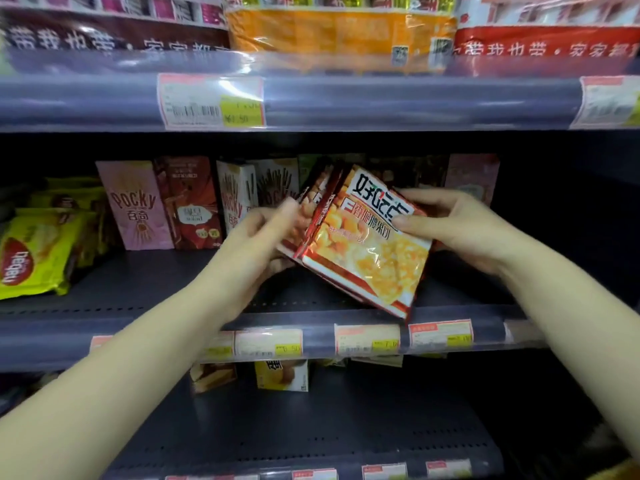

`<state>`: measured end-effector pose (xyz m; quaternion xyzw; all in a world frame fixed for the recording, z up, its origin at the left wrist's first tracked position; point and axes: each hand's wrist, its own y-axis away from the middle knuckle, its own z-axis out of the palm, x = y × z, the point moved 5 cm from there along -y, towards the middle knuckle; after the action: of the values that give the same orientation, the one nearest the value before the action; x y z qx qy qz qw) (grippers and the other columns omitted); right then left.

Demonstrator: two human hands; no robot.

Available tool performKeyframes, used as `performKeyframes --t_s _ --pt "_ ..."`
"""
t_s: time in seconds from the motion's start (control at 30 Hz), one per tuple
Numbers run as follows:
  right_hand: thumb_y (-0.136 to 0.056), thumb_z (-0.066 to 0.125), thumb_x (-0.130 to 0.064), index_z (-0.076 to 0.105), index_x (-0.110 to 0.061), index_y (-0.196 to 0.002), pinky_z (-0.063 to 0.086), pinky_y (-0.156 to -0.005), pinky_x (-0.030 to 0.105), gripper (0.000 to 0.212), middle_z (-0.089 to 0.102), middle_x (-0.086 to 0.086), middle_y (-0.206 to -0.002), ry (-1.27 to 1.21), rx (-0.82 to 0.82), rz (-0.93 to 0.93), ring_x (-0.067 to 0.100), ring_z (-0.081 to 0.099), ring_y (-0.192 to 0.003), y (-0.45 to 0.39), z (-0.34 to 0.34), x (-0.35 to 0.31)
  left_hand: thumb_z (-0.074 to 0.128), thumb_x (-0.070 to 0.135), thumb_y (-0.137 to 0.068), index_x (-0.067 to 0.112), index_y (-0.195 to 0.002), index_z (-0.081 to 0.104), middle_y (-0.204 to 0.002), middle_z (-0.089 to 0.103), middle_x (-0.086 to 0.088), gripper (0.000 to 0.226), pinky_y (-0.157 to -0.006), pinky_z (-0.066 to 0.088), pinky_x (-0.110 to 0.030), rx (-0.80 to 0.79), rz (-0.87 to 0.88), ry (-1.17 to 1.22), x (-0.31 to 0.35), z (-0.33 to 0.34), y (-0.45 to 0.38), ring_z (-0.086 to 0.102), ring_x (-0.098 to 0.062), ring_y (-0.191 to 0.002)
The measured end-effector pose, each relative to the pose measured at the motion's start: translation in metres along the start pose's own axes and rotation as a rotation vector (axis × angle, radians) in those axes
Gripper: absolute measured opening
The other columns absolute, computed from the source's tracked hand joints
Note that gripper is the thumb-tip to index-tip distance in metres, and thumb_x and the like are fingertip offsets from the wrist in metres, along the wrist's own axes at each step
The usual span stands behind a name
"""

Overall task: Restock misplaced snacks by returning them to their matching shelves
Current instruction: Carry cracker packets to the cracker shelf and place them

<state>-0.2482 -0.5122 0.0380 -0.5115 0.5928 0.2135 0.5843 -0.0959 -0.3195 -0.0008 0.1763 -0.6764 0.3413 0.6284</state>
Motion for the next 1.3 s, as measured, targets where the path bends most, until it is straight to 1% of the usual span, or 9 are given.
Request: performKeyframes --t_s 0.13,0.3,0.37,0.47,0.63,0.83,1.07,1.2,1.3 --pt "-0.05 0.083 -0.032 0.069 -0.036 -0.094 0.05 -0.071 0.008 0.046 0.075 -0.017 -0.083 0.198 0.099 -0.178 -0.008 0.067 -0.075 -0.013 0.01 -0.014 0.081 0.062 -0.045 0.025 -0.137 0.044 -0.119 0.066 0.01 0.106 -0.1 0.048 -0.034 -0.005 -0.07 -0.382 -0.007 -0.007 0.005 0.064 -0.008 -0.11" --pt "-0.052 0.086 -0.023 0.054 -0.014 -0.128 0.052 -0.094 0.03 0.083 0.068 0.006 -0.116 0.0 0.243 -0.11 0.015 0.066 -0.105 -0.012 0.017 0.016 0.084 0.045 -0.064 0.041 -0.111 0.055 -0.104 0.07 0.019 0.055 -0.083 0.046 -0.019 -0.023 -0.065 -0.458 -0.015 -0.014 0.008 0.064 0.006 -0.096" --pt "-0.055 0.088 -0.019 0.062 -0.02 -0.121 0.056 -0.089 0.035 0.071 0.072 0.008 -0.113 -0.124 0.055 -0.013 0.021 0.069 -0.104 -0.008 0.023 0.03 0.084 0.032 -0.068 0.036 -0.116 0.056 -0.109 0.071 0.013 0.055 -0.086 0.049 -0.021 -0.062 -0.074 -0.398 -0.018 -0.016 0.007 0.066 0.002 -0.098" --pt "-0.061 0.087 -0.023 0.074 -0.033 -0.1 0.058 -0.077 0.024 0.043 0.076 -0.002 -0.106 -0.058 -0.237 0.073 0.015 0.071 -0.1 0.001 0.033 0.04 0.082 0.018 -0.072 0.025 -0.131 0.05 -0.124 0.065 0.006 0.068 -0.097 0.051 -0.029 -0.144 -0.067 -0.373 -0.016 -0.015 0.007 0.065 -0.006 -0.108" --pt "-0.044 0.086 -0.05 0.064 -0.041 -0.096 0.056 -0.08 0.018 0.058 0.074 -0.02 -0.101 0.1 0.048 -0.041 -0.001 0.068 -0.097 -0.002 0.022 0.036 0.087 0.026 -0.068 0.033 -0.139 0.039 -0.124 0.065 0.016 0.086 -0.096 0.05 -0.023 -0.188 0.01 -0.411 -0.009 -0.005 0.005 0.062 0.002 -0.111" --pt "-0.069 0.082 -0.038 0.018 -0.039 -0.135 0.045 -0.065 -0.001 0.092 0.055 -0.025 -0.115 0.272 -0.148 0.129 -0.026 0.056 -0.091 0.004 0.032 0.054 0.082 0.02 -0.074 0.034 -0.131 0.042 -0.104 0.071 0.021 0.07 -0.08 0.054 -0.015 -0.238 -0.018 -0.46 -0.012 0.007 0.001 0.067 0.005 -0.096" --pt "-0.035 0.083 -0.063 0.041 -0.026 -0.126 0.056 -0.074 0.02 0.107 0.068 -0.015 -0.104 0.273 0.115 0.146 -0.004 0.069 -0.086 0.006 0.005 0.049 0.082 0.028 -0.074 0.033 -0.128 0.048 -0.115 0.069 0.013 0.064 -0.099 0.049 -0.03 -0.131 -0.017 -0.391 -0.014 0.017 -0.006 0.066 -0.005 -0.106" --pt "-0.051 0.086 -0.051 0.051 -0.029 -0.114 0.052 -0.056 0.01 0.075 0.07 -0.013 -0.098 0.245 0.157 0.208 -0.005 0.07 -0.074 0.011 -0.01 0.049 0.079 0.031 -0.077 0.042 -0.116 0.048 -0.106 0.068 0.019 0.051 -0.082 0.054 -0.015 -0.165 -0.029 -0.373 -0.014 0.037 -0.014 0.068 0.003 -0.093" --pt "-0.07 0.081 -0.03 0.058 -0.032 -0.102 0.053 -0.056 0.012 0.04 0.074 -0.009 -0.096 0.215 0.132 0.213 0.0 0.072 -0.075 0.017 -0.015 0.048 0.076 0.03 -0.08 0.035 -0.122 0.049 -0.102 0.067 0.022 0.05 -0.071 0.049 -0.005 -0.229 -0.037 -0.414 -0.016 0.057 -0.015 0.065 0.011 -0.086"
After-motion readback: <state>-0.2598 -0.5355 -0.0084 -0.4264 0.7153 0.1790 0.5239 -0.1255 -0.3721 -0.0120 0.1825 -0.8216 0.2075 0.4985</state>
